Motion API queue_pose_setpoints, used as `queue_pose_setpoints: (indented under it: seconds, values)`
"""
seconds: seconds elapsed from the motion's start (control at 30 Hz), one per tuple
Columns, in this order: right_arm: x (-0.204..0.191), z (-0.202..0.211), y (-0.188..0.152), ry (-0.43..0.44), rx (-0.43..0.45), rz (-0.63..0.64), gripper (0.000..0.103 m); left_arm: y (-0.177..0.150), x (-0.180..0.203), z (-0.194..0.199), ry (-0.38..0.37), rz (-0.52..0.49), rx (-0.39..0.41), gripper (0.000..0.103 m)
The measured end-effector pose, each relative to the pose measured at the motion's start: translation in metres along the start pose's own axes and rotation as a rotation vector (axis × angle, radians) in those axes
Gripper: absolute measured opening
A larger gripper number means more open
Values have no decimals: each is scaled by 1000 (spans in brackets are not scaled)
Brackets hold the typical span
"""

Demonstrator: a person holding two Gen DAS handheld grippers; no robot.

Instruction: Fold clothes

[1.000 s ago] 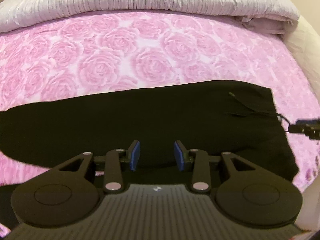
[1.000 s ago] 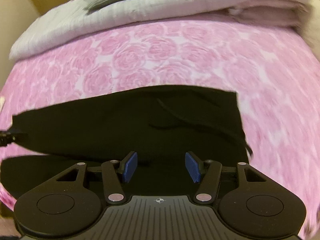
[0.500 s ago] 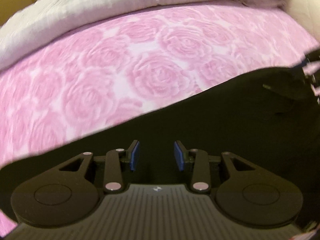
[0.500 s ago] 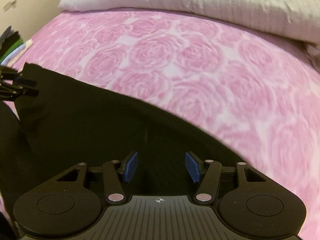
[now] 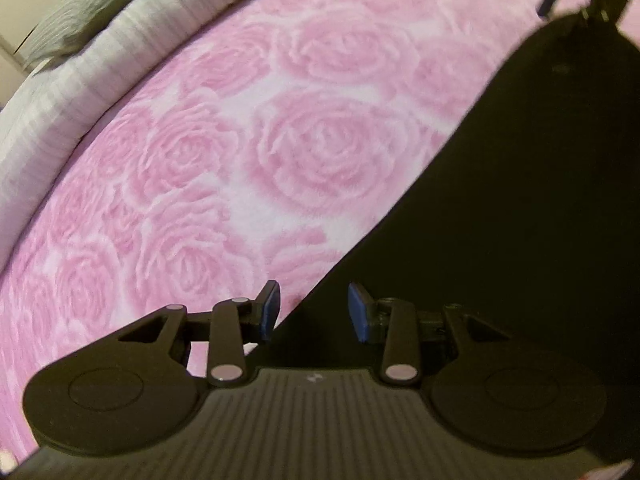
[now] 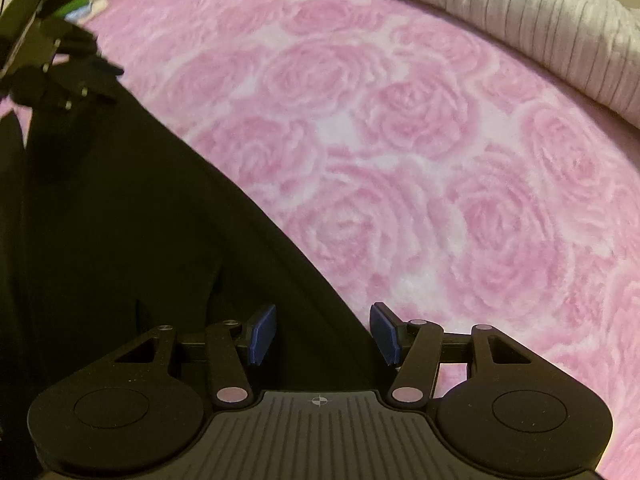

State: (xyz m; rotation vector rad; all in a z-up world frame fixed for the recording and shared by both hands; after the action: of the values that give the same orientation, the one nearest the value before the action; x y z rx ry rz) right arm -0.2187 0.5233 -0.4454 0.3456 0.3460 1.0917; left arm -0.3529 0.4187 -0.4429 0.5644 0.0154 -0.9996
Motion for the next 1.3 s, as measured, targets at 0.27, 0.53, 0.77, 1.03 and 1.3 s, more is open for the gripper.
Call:
queue_pose_setpoints:
  seconds: [0.27,0.53,0.77,1.03,1.3]
  values:
    - [-6,-9,-5,-12,-70,45,11,-15,-9,-14,-115,-21,-10,12]
    - [-39,32,3,-219,12,90,4,-13,-7,37,71,-56,125,2]
    - [-127,123,7,-502,169,126,4,-41,10,171,226,3,316,2]
    - [-277,143,-70,-534,-16,72,4,-157,86,223,18,374,64,5]
    - [-316,103,-146,-461,-245,-128,4,-214,117,231,-19,767,-23,12]
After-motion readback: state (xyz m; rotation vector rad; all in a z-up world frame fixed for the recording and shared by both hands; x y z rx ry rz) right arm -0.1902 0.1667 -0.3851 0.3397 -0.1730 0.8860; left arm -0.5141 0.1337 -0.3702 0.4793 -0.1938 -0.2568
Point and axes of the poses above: each gripper's, at about its wrist camera, not at the fingertips, and z roughly against the way its jaws point, x to its right, y to its top, the point moved 6 cm from there along -z, roughly the way its jaws point, and after that the axes turned 4 degrees about x, right-handed, at the moved point
